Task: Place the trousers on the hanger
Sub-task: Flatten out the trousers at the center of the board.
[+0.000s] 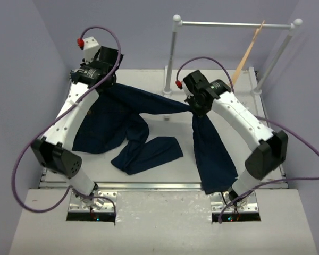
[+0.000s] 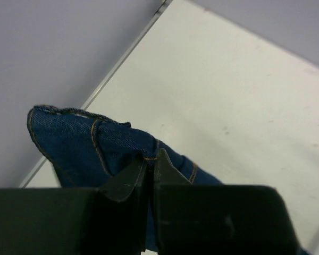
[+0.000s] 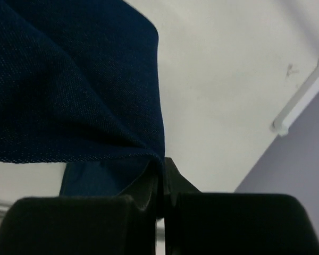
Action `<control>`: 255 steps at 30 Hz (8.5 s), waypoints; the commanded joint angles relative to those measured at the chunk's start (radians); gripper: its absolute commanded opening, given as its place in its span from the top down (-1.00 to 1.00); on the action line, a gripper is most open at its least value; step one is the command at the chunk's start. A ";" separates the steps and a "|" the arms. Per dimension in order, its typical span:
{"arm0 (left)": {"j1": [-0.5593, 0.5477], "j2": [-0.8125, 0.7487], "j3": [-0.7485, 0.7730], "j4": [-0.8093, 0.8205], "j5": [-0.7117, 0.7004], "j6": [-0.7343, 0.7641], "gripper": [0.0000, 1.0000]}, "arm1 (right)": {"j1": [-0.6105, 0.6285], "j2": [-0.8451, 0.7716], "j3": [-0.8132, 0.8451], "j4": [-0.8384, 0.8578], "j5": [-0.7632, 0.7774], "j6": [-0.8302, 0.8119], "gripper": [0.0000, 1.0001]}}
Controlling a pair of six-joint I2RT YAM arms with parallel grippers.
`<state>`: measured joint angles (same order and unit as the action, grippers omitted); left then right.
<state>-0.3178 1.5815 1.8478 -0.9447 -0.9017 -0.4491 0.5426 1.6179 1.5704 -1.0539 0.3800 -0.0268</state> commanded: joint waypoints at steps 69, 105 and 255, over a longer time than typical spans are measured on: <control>0.316 -0.104 -0.194 0.193 0.073 -0.260 1.00 | 0.234 0.023 -0.621 0.991 -0.113 0.003 -0.80; 0.318 -0.200 -0.238 0.206 0.078 -0.207 1.00 | 0.219 0.108 -0.538 1.108 0.122 -0.125 1.00; 0.154 0.157 -0.558 0.182 0.499 -0.449 -1.00 | 0.154 0.291 -0.654 -0.026 -0.314 0.436 0.54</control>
<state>-0.1882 1.7474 1.2229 -0.7286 -0.3704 -0.9131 0.6258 1.8181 0.9143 -0.9212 0.0940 0.3876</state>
